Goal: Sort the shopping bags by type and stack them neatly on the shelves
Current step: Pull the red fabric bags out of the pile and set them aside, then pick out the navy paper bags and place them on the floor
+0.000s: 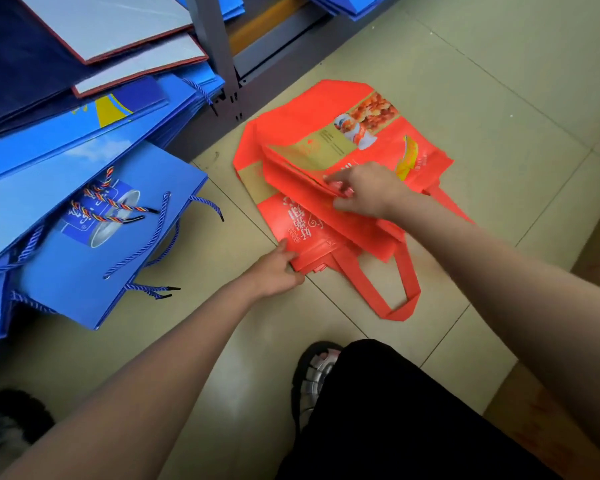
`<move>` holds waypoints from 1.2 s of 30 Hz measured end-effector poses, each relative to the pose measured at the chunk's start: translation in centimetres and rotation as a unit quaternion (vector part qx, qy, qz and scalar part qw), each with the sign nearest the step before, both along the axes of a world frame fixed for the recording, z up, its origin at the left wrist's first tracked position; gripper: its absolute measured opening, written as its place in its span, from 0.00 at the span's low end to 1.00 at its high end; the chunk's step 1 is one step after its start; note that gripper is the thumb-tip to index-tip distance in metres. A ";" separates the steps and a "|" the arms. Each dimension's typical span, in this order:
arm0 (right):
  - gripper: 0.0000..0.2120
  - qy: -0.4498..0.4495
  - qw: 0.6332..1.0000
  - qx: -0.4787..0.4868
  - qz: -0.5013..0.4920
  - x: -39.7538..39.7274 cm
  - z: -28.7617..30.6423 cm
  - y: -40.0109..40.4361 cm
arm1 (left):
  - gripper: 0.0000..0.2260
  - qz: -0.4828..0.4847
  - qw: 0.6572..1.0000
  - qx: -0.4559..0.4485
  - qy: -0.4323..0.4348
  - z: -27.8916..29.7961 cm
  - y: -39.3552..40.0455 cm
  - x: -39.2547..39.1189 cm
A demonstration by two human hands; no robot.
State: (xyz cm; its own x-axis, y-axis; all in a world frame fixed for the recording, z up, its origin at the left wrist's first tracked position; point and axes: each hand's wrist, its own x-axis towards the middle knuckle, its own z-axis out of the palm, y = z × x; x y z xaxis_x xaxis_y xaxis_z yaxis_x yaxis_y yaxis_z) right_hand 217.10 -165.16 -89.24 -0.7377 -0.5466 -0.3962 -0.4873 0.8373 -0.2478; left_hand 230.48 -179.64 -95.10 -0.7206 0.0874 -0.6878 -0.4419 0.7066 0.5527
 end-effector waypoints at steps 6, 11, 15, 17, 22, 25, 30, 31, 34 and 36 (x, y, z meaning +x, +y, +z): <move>0.26 -0.065 0.997 -0.018 -0.032 2.4 -2.5 -8.5 | 0.24 0.175 0.981 0.064 0.053 0.8 -2.1 0.2; 0.47 -0.061 0.991 0.117 -0.014 6.9 -5.3 -7.3 | 0.19 0.186 0.981 -0.035 0.047 -0.3 -6.1 0.6; 0.48 -0.017 0.989 0.145 0.010 7.9 -7.4 -6.4 | 0.19 0.151 0.982 -0.064 0.090 -0.4 -6.1 0.1; 0.46 0.008 0.988 0.152 0.006 6.4 -7.8 -5.7 | 0.18 0.109 0.985 -0.081 0.106 -0.1 -6.1 -0.1; 0.38 0.012 0.986 0.159 -0.044 1.6 -6.0 -4.4 | 0.16 0.029 0.977 -0.102 0.187 2.3 -6.6 0.2; 0.41 -0.051 0.993 0.081 -0.068 0.6 -4.2 -5.6 | 0.16 0.014 0.961 -0.103 0.256 5.1 -7.2 1.1; 0.35 -0.042 0.983 -0.130 -0.121 0.7 1.9 -11.3 | 0.15 -0.004 0.915 -0.156 0.371 9.5 -10.8 4.6; 0.34 -0.040 0.981 -0.151 -0.114 1.0 3.0 -12.8 | 0.15 0.011 0.909 -0.170 0.381 10.3 -11.8 5.5; 0.32 -0.035 0.977 -0.198 -0.068 2.4 5.8 -17.8 | 0.18 0.087 0.896 -0.203 0.386 12.6 -15.6 8.1; 0.32 -0.025 0.975 -0.221 -0.013 3.8 7.2 -20.8 | 0.21 0.110 0.889 -0.226 0.382 13.4 -18.6 9.7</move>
State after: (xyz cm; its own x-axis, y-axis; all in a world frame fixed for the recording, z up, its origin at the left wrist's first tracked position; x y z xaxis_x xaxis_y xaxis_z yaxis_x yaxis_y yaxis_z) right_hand 220.87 -185.96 -82.01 -0.7400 -0.6528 -0.1621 -0.4452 0.6560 -0.6095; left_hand 240.15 -198.20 -81.68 -0.9582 -0.2743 0.0808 -0.2142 0.8757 0.4327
